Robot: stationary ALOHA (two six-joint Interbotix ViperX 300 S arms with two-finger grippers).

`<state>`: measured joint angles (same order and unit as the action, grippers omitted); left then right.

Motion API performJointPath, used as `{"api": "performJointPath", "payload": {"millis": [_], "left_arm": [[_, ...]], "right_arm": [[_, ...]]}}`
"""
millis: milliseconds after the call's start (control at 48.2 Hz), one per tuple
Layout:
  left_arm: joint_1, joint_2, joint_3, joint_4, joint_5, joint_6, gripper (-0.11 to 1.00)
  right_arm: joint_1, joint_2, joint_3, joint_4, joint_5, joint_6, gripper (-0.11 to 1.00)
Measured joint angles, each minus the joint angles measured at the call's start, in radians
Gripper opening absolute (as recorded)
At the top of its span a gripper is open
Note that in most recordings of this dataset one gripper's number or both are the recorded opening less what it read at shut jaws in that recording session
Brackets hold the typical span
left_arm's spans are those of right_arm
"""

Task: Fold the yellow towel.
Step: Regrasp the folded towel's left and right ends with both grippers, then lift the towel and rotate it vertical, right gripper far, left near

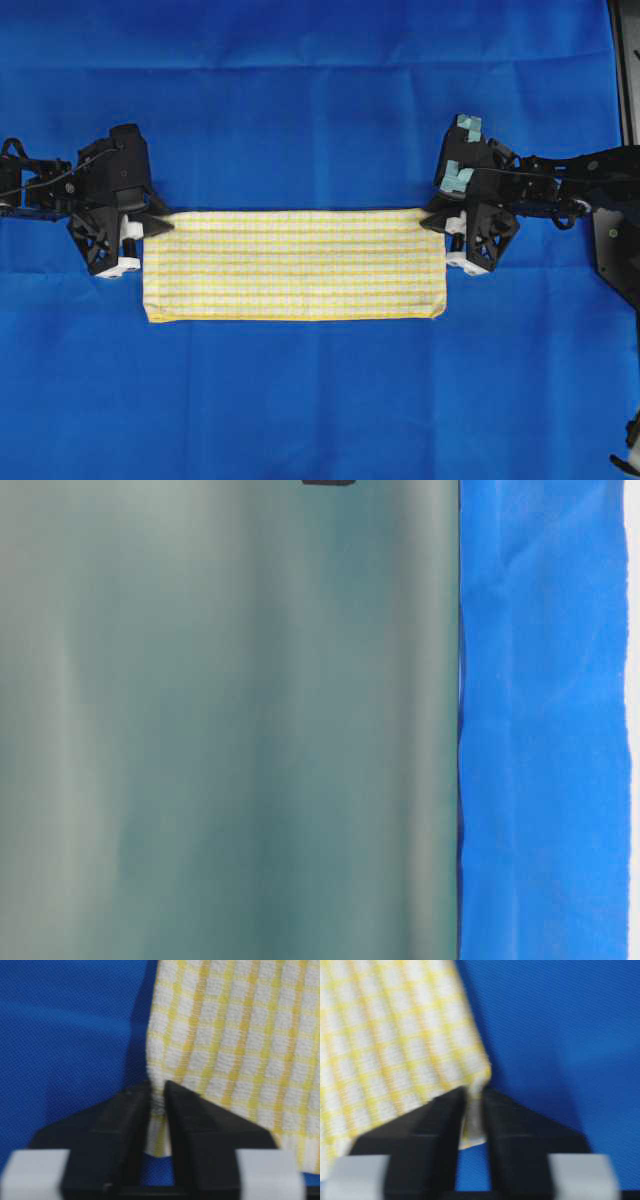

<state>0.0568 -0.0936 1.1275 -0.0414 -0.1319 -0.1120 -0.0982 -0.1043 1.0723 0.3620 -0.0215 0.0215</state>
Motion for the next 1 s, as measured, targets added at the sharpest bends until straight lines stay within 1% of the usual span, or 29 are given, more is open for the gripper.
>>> {"api": "performJointPath", "payload": {"millis": [42, 374, 540, 706, 872, 996], "left_arm": [[0.0, 0.0, 0.0, 0.002, 0.0, 0.003, 0.02], [0.0, -0.002, -0.002, 0.0, 0.009, 0.002, 0.02], [0.0, -0.043, -0.026, 0.002, 0.074, 0.002, 0.02], [0.0, -0.138, -0.083, 0.002, 0.181, 0.008, 0.02], [0.0, -0.216, -0.106, 0.002, 0.241, 0.009, 0.02], [-0.008, -0.278, -0.107, 0.0, 0.265, 0.009, 0.02]], "right_arm": [[0.0, 0.0, 0.0, 0.0, 0.0, 0.0, 0.02], [0.0, 0.0, -0.003, -0.002, 0.003, 0.002, 0.02], [-0.002, -0.029, -0.002, 0.0, 0.008, 0.008, 0.02], [-0.005, -0.123, -0.002, 0.0, 0.018, 0.008, 0.02], [-0.018, -0.245, 0.0, -0.003, 0.063, 0.008, 0.02], [-0.029, -0.341, 0.0, -0.029, 0.115, 0.006, 0.02]]}}
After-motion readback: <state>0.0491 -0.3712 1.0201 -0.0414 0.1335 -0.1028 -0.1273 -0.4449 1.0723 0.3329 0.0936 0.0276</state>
